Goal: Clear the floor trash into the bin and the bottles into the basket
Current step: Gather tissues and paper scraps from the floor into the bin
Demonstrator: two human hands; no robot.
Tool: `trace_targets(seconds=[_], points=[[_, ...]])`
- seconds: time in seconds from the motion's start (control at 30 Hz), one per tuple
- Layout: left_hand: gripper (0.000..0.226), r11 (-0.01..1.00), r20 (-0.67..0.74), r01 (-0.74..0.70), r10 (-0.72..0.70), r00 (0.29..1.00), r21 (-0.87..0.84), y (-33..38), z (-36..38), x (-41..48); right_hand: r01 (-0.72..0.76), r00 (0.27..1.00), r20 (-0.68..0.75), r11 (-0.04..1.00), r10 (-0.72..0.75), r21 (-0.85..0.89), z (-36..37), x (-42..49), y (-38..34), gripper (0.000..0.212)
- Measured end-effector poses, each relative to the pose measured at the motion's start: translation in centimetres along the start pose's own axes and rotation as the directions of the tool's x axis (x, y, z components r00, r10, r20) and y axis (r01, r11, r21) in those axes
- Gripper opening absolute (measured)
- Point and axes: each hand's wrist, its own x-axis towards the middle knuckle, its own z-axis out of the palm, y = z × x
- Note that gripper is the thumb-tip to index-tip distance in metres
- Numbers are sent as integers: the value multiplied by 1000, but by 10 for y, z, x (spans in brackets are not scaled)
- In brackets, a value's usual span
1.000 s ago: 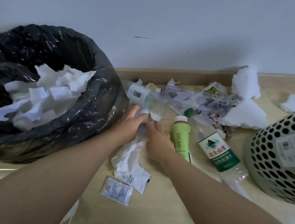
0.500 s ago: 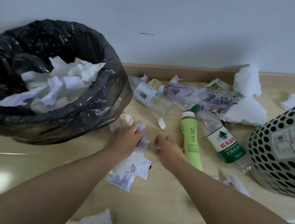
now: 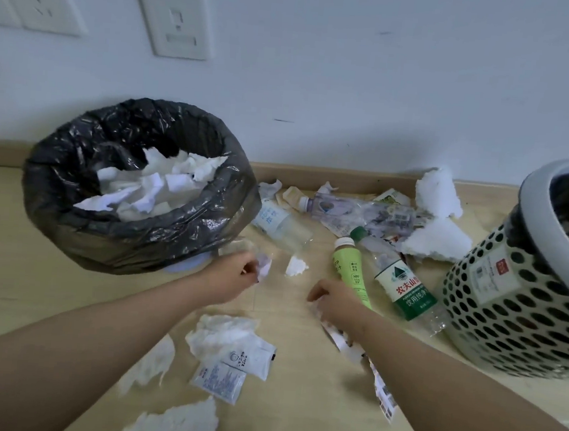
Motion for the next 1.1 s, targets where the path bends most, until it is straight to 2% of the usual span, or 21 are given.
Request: trace_targets(seconds=[0.03,0.1,0.17,0.23,0.4,0.53,0.63,0.73,0.83,0.93,1.0,1.07,1.1], points=[[13,994,15,39,-37,999,-104,10,-7,-3,-47,999,-9,986,49,162,-6,-4,-10,36],[17,952,49,86,-75,996,-295,33,-22,-10,-126,989,-6,871,147,476,-19,-9,-32,37],[16,917,65,92,-72,995,-387,56,-37,-15,-175,974,7,739,225,651,-32,-15,-55,35],[14,897,56,71,-51,997,-436,80,-54,-18,-158,969,5,610,245,777,-48,-22,-79,33],[17,784,-42,24,-64,997,-621,117,-75,-29,-107,983,28,433,183,895,-64,-44,-108,6],[14,746,57,70,-43,997,-662,119,-68,-48,-192,967,120,334,224,923,-69,-67,-107,25],[23,781,100,85,-29,995,-619,111,-76,-55,-233,966,179,322,187,918,-74,-73,-98,21],[25,760,127,103,-27,992,-641,102,-90,-53,-231,972,198,357,126,905,-79,-69,-92,18],[22,775,151,129,-44,988,-618,97,-96,-52,-245,964,265,421,11,873,-78,-62,-90,25],[17,813,143,140,-71,987,-565,94,-92,-48,-232,944,318,509,-87,829,-74,-53,-97,20],[15,811,110,133,-85,990,-570,94,-86,-42,-169,941,307,586,-144,792,-69,-49,-104,22],[13,836,10,83,-92,996,-543,96,-81,-39,-109,946,270,614,-177,782,-65,-48,-111,24],[19,853,-51,45,-84,995,-520,97,-79,-38,-80,952,244,617,-186,783,-63,-48,-113,26]])
